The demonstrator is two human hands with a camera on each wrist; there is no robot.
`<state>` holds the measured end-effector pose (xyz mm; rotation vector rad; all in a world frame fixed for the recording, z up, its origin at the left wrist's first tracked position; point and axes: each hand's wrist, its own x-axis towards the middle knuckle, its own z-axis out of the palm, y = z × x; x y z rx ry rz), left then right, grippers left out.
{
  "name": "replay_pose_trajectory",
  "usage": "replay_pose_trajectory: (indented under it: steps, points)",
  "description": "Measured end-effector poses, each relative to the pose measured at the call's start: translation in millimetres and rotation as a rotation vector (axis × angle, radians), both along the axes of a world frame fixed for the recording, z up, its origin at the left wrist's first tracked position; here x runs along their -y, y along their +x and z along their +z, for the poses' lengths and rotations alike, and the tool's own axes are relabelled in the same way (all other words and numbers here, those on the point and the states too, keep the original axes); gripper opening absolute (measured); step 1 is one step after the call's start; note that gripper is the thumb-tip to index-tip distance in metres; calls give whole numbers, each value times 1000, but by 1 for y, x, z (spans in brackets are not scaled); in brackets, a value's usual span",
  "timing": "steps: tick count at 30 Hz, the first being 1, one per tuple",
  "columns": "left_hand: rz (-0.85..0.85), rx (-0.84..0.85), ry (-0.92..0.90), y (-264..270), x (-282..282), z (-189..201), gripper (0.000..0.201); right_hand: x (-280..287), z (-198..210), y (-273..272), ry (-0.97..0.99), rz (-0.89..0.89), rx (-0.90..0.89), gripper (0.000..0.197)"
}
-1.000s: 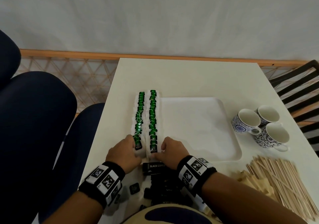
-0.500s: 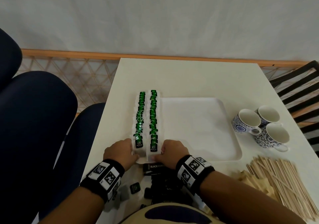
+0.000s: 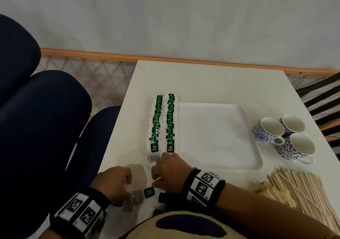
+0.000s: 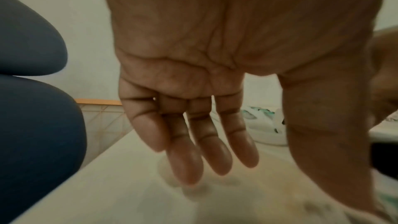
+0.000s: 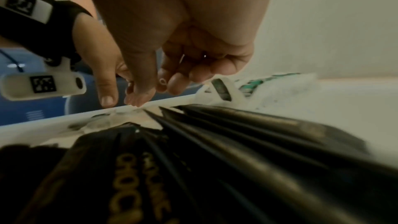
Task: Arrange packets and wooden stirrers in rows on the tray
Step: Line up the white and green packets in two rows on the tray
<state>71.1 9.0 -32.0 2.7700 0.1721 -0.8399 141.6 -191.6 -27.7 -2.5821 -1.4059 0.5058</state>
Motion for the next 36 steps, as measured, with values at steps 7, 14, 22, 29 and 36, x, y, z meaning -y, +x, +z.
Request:
replay_pose_trajectory:
  steps: [7,14,22,29,36]
  points:
    - [83,53,-32,-33,-6,-17,33,-30,-17,-19,-228,118,195,49]
    - [136,101,-23,-43,-2,-16,29,-37,-16,-25,-250,153,170,30]
    - [125,243,-383,-34,9,-6,30,-27,11,-24,41,-43,-216,13]
    - [242,322,-585,-12,20,-2,18,-9,20,-9,323,-316,-499,48]
    - [291,321,-579,16,28,-1,18,10,16,10,396,-477,-480,38]
